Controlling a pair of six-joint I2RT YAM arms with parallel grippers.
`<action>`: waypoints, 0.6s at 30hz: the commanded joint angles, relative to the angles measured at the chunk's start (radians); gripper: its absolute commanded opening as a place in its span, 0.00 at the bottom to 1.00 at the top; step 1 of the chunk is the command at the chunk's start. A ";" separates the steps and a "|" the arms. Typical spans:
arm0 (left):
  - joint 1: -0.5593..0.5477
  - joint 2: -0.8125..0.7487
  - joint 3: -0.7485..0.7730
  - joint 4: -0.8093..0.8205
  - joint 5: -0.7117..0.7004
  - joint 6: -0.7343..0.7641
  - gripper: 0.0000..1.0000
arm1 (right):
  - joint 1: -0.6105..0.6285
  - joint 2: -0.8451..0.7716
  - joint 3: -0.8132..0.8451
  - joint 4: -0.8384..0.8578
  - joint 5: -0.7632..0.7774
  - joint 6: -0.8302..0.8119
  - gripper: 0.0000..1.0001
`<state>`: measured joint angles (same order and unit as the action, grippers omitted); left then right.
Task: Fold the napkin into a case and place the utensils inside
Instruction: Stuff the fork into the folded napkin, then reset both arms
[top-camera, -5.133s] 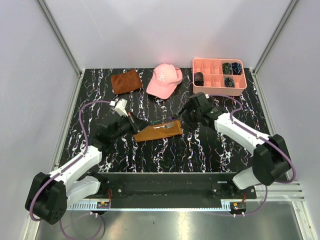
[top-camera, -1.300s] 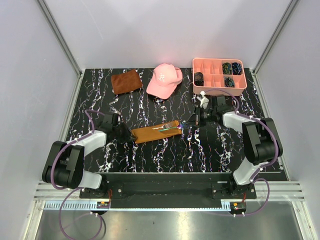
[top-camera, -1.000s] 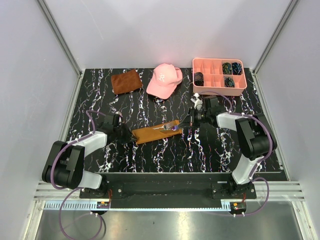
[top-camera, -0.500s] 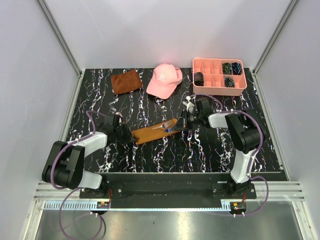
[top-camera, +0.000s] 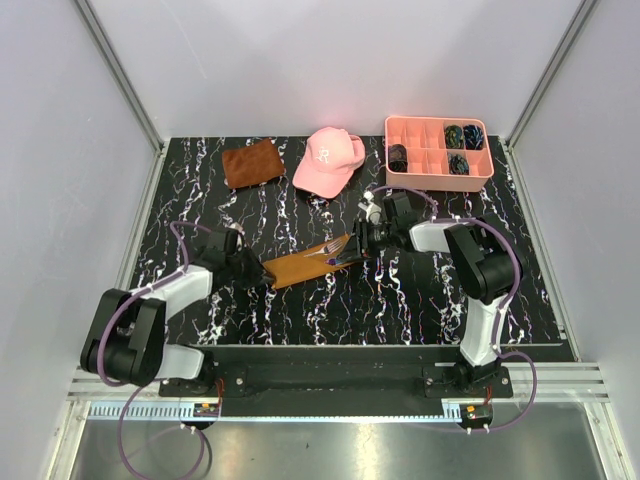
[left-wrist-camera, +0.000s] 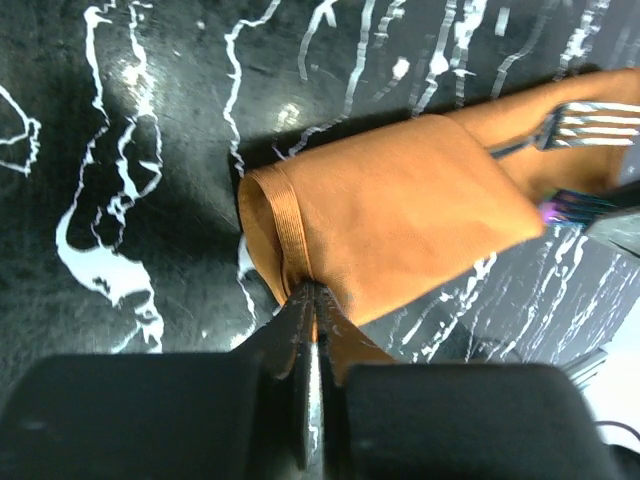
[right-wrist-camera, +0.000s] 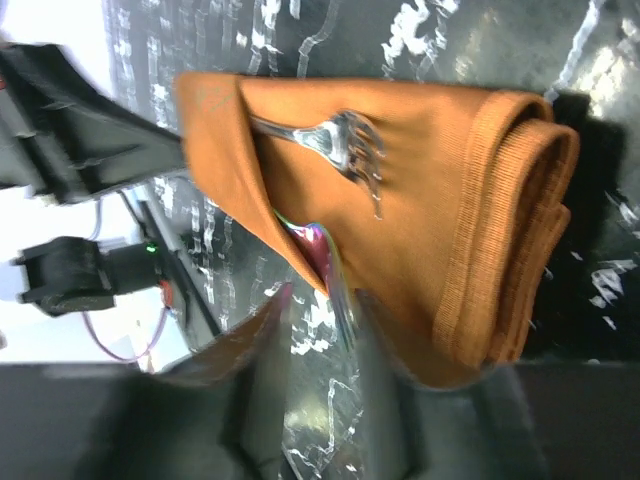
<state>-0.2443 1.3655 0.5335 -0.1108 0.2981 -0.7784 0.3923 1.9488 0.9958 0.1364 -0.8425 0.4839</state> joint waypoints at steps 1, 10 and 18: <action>-0.007 -0.123 0.011 -0.024 -0.020 0.021 0.18 | 0.014 -0.083 0.044 -0.130 0.091 -0.076 0.51; -0.012 -0.381 0.109 -0.193 0.028 0.114 0.50 | 0.014 -0.227 0.242 -0.584 0.331 -0.145 0.88; -0.261 -0.581 0.105 -0.207 -0.034 0.127 0.71 | 0.026 -0.522 0.166 -0.894 0.916 -0.033 1.00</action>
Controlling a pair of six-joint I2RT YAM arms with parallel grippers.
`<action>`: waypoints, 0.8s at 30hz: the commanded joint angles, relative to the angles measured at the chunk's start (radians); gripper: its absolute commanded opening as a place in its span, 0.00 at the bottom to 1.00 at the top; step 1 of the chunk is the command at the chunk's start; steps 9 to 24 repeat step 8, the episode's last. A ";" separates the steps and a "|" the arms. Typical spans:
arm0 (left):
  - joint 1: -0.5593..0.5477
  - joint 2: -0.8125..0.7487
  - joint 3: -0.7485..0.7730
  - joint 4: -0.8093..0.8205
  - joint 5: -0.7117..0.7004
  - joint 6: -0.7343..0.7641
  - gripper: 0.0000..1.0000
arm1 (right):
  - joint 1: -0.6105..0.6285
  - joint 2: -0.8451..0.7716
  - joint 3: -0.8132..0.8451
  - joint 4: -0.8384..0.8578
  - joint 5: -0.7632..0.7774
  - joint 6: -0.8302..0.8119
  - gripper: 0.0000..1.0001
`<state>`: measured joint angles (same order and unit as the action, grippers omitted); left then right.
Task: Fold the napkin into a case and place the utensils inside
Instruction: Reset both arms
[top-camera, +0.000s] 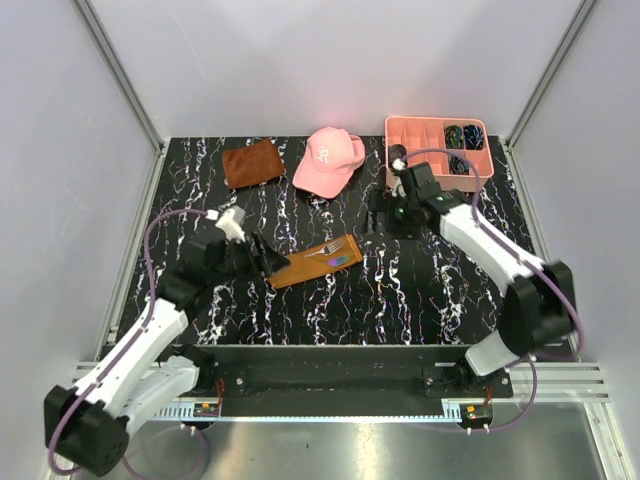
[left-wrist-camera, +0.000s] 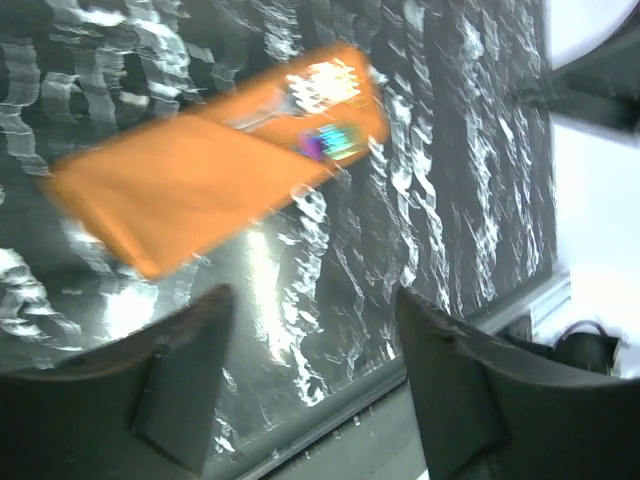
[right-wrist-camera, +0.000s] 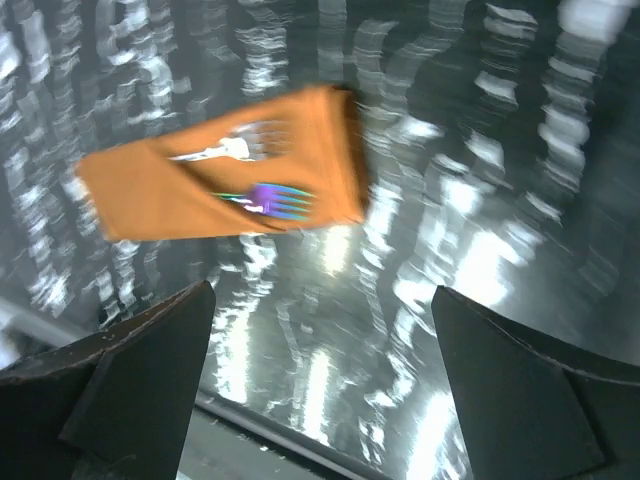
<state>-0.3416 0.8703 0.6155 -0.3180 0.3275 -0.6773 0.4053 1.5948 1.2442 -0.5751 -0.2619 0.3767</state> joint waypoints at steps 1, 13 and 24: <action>-0.251 -0.109 0.015 0.002 -0.121 0.019 0.72 | 0.015 -0.197 -0.118 -0.171 0.383 0.102 1.00; -0.447 -0.162 0.016 0.071 -0.231 0.012 0.79 | 0.015 -0.545 -0.411 0.095 0.208 0.123 1.00; -0.447 -0.162 0.016 0.071 -0.231 0.012 0.79 | 0.015 -0.545 -0.411 0.095 0.208 0.123 1.00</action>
